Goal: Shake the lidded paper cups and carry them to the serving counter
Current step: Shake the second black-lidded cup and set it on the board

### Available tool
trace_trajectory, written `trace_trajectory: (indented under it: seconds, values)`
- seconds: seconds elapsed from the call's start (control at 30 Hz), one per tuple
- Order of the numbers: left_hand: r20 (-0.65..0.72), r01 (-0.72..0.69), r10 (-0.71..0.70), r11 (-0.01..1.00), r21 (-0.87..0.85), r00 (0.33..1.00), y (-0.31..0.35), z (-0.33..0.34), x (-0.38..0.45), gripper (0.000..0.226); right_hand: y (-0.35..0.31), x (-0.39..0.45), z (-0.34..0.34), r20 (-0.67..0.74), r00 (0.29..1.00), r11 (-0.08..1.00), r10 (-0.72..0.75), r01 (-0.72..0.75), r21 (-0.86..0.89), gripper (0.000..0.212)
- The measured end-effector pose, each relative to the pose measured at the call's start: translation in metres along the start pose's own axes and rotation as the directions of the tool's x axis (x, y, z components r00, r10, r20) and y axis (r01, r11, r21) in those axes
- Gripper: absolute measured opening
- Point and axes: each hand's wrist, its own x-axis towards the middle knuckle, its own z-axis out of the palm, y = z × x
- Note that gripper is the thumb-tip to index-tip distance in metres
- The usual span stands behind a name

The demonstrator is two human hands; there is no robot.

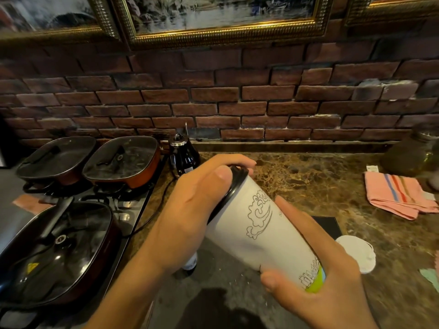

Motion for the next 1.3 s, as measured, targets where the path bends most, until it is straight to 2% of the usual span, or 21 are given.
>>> trace_trajectory:
  seconds: [0.1,0.17,0.23,0.37,0.5,0.57,0.63,0.7,0.77,0.83,0.87,0.93,1.0,1.03,1.07,1.1,1.13,1.17,1.2,1.23,1.3]
  values:
    - [-0.173,-0.094,0.093,0.996,0.006,0.981,0.022,0.007,-0.009,0.041,-0.006,0.009,-0.002,-0.005,1.0,1.0,-0.031,0.031,0.0,0.081]
    - [-0.183,-0.147,0.139,0.989,-0.033,0.973,0.025,0.011,-0.018,0.041,-0.006,0.011,0.0,-0.014,0.996,0.993,-0.086,0.084,-0.081,0.081]
    - [-0.198,-0.149,0.136,0.987,-0.053,0.971,0.023,0.013,-0.016,0.043,-0.007,0.011,0.0,-0.009,0.998,0.998,-0.066,0.066,-0.02,0.079]
    - [-0.21,-0.031,0.0,0.989,-0.147,0.978,0.002,0.015,-0.009,0.037,-0.005,0.017,0.0,0.122,0.972,0.932,0.2,-0.228,0.283,0.077]
    - [-0.257,0.037,-0.079,0.986,-0.165,0.963,-0.011,0.009,-0.004,0.039,0.01,0.029,0.003,0.318,0.915,0.837,0.248,-0.368,0.405,0.067]
    - [-0.29,0.09,-0.15,0.974,-0.209,0.945,-0.012,0.006,-0.001,0.039,0.011,0.032,0.005,0.246,0.944,0.93,0.221,-0.28,0.239,0.068]
    - [-0.297,0.16,-0.236,0.952,-0.26,0.925,-0.016,0.005,0.0,0.038,0.01,0.033,0.007,0.179,0.981,0.99,0.07,-0.046,-0.134,0.077]
    - [-0.282,0.199,-0.285,0.934,-0.297,0.916,-0.021,0.006,-0.001,0.039,0.015,0.027,0.012,0.207,0.973,0.907,-0.101,0.176,-0.382,0.085]
    - [-0.263,0.191,-0.274,0.934,-0.3,0.925,-0.024,0.007,-0.001,0.04,0.018,0.022,0.016,0.185,0.978,0.882,-0.101,0.174,-0.438,0.087]
    - [-0.233,0.142,-0.218,0.943,-0.302,0.948,-0.023,0.007,0.0,0.041,0.012,0.022,0.02,0.116,0.992,0.961,0.038,-0.004,-0.277,0.082]
    - [-0.213,0.117,-0.19,0.943,-0.313,0.958,-0.022,0.006,0.0,0.041,0.008,0.024,0.018,0.12,0.978,0.985,0.169,-0.164,-0.05,0.075]
    - [-0.195,0.084,-0.152,0.944,-0.319,0.969,-0.022,0.006,0.002,0.04,0.01,0.028,0.013,0.302,0.892,0.797,0.336,-0.44,0.413,0.055]
    - [-0.23,0.075,-0.148,0.952,-0.297,0.962,-0.022,0.012,0.004,0.041,0.016,0.032,0.007,0.425,0.82,0.595,0.385,-0.572,0.565,0.052]
    - [-0.26,0.081,-0.16,0.953,-0.29,0.952,-0.024,0.015,0.005,0.041,0.017,0.035,0.004,0.415,0.812,0.593,0.411,-0.584,0.554,0.057]
    - [-0.289,0.099,-0.187,0.951,-0.292,0.939,-0.025,0.019,0.006,0.04,0.018,0.036,0.003,0.344,0.832,0.695,0.436,-0.554,0.459,0.062]
    - [-0.308,0.132,-0.229,0.943,-0.305,0.923,-0.027,0.022,0.007,0.037,0.02,0.037,0.004,0.224,0.887,0.854,0.404,-0.453,0.254,0.067]
    - [-0.314,0.175,-0.28,0.93,-0.324,0.907,-0.028,0.024,0.008,0.033,0.021,0.035,0.004,0.125,0.953,0.961,0.276,-0.275,-0.029,0.073]
    - [-0.308,0.216,-0.325,0.916,-0.339,0.894,-0.029,0.027,0.009,0.03,0.025,0.033,0.004,0.092,0.99,0.96,0.104,-0.076,-0.269,0.077]
    - [-0.297,0.242,-0.349,0.908,-0.342,0.889,-0.03,0.028,0.009,0.029,0.028,0.03,0.005,0.114,0.993,0.922,-0.01,0.053,-0.384,0.078]
    - [-0.287,0.247,-0.349,0.909,-0.336,0.892,-0.032,0.03,0.009,0.029,0.032,0.027,0.004,0.124,0.992,0.918,-0.012,0.06,-0.393,0.078]
    - [-0.268,0.214,-0.308,0.92,-0.329,0.913,-0.035,0.033,0.008,0.033,0.032,0.025,0.001,0.087,0.973,0.965,0.213,-0.196,-0.171,0.075]
